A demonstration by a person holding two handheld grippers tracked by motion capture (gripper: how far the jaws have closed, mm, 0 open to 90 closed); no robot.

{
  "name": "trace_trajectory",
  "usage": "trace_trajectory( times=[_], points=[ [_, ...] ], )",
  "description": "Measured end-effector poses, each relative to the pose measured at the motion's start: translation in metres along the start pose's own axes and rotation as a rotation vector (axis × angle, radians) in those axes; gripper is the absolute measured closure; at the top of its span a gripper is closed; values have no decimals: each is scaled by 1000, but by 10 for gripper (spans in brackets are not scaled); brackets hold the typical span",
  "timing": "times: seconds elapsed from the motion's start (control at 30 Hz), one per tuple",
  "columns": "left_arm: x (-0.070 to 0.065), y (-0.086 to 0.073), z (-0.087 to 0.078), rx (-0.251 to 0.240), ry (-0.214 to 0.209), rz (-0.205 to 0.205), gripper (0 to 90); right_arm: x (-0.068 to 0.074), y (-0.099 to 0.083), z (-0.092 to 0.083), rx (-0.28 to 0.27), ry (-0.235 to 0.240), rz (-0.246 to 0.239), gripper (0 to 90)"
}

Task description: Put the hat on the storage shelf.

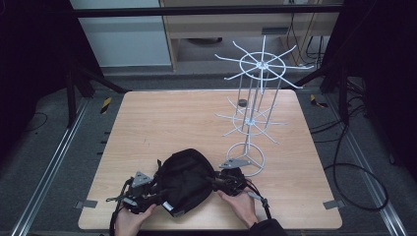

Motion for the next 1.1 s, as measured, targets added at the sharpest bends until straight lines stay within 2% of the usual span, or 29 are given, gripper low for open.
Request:
trace_trajectory(
  times=[0.1,0.13,0.17,0.3,0.5,0.53,0.57,0.6,0.63,0.73,0.77,0.87,0.9,0.93,1.0,1.03,1.1],
  points=[
    [1,-2,2,15,2,-2,725,2,0,0,3,1,4,701],
    [1,-2,2,15,2,-2,743,2,0,0,3,1,4,701],
    [1,-2,3,16,3,-1,752,3,0,-1,-3,0,9,758],
    [1,-1,5,19,-8,1,774,5,5,-8,-56,-5,0,812],
    [-1,5,12,-3,-15,-1,786,12,22,-32,-194,-33,-69,833],
    [-1,5,12,-3,-15,-1,787,12,22,-32,-194,-33,-69,833],
    [-1,9,18,-12,-14,0,787,15,28,-40,-233,-48,-108,834],
    [-1,9,18,-12,-14,0,789,15,28,-40,-233,-48,-108,834],
    [-1,13,22,-30,-9,5,790,20,34,-48,-266,-52,-148,834],
    [0,16,26,-48,-6,5,794,27,40,-56,-304,-44,-188,833],
    [1,20,29,-82,-16,-3,797,30,42,-59,-316,-44,-209,833],
    [2,24,33,-105,-6,4,798,34,43,-61,-322,-38,-233,831],
    [2,25,35,-111,-13,10,797,36,41,-60,-312,-38,-256,829],
    [2,25,35,-111,-13,10,795,36,39,-59,-305,-45,-258,828],
    [1,25,35,-114,-18,14,781,35,37,-58,-297,-50,-256,828],
    [1,25,32,-118,-19,13,754,30,35,-58,-292,-63,-236,829],
    [0,25,27,-128,-30,9,703,29,35,-59,-291,-69,-230,830]
  ],
)
Point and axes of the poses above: each handheld gripper's, and its own axes: z roughly forward along the jaws, y roughly out of its top, x roughly to its left, the point moved 6 cm from there along z, roughly forward along the jaws, and after that the axes turned 2 degrees about y, right-handed, at the moved point
